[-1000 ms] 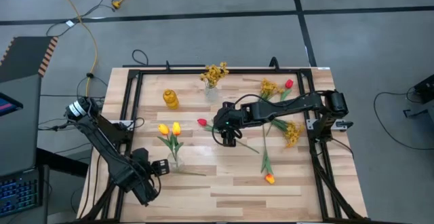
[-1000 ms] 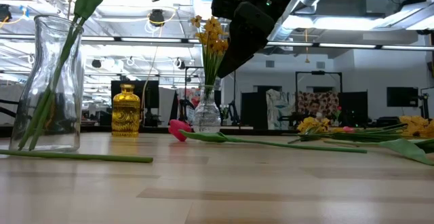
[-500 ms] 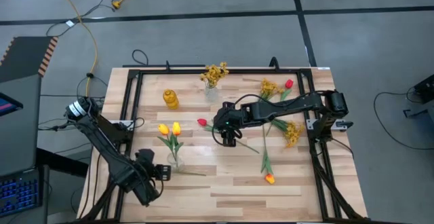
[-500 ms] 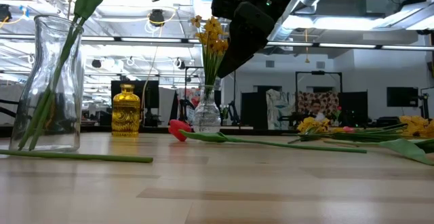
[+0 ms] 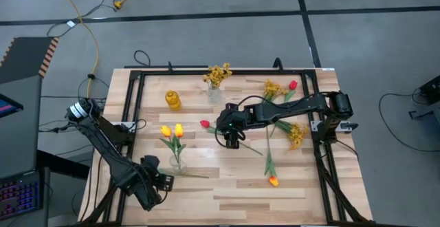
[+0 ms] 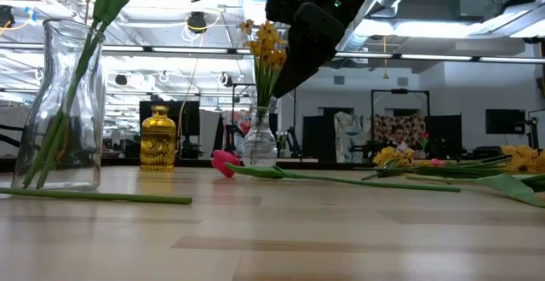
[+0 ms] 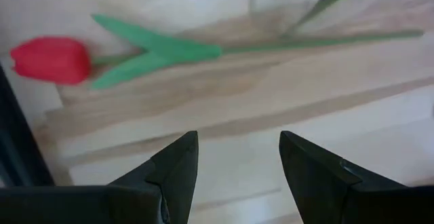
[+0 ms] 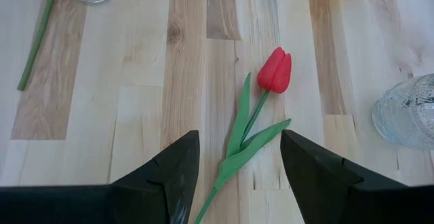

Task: Sort flowers into vase by color
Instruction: Put the bottom red flower into the yellow vase

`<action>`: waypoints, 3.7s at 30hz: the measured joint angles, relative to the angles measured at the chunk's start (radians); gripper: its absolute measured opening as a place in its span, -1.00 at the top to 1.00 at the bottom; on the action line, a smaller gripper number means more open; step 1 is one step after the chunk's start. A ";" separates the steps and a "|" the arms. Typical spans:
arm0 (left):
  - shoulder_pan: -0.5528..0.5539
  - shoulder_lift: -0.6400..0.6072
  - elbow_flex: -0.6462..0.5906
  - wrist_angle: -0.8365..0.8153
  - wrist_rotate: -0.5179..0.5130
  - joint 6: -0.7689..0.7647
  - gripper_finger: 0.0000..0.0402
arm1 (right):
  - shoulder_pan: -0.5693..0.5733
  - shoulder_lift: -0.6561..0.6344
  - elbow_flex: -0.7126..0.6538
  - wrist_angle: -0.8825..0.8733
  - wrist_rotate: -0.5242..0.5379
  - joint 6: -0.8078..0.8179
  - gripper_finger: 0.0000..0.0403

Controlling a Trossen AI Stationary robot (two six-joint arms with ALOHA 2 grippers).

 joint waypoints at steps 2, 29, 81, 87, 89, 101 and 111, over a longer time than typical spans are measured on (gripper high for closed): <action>0.000 0.000 0.000 -0.004 0.037 -0.016 0.03 | 0.000 0.000 0.000 0.000 0.000 0.000 -0.16; -0.008 0.216 0.000 -0.104 0.114 -0.830 0.03 | 0.000 0.000 0.000 0.000 0.000 0.001 -0.16; 0.044 0.279 0.000 -0.135 -0.029 -0.869 0.03 | 0.000 0.000 0.000 0.000 0.000 0.000 -0.16; 0.044 0.279 0.000 -0.131 -0.029 -0.869 0.03 | 0.000 0.000 0.000 0.000 0.000 0.000 -0.16; 0.044 0.279 0.000 -0.129 -0.029 -0.869 0.03 | 0.000 0.000 0.000 0.000 0.000 0.000 -0.16; 0.044 0.279 0.000 -0.125 -0.029 -0.869 0.03 | 0.000 0.000 0.000 0.000 0.000 0.000 -0.16; 0.049 0.278 -0.092 0.021 -0.010 -0.872 0.03 | 0.000 0.000 0.000 0.001 0.000 0.000 -0.16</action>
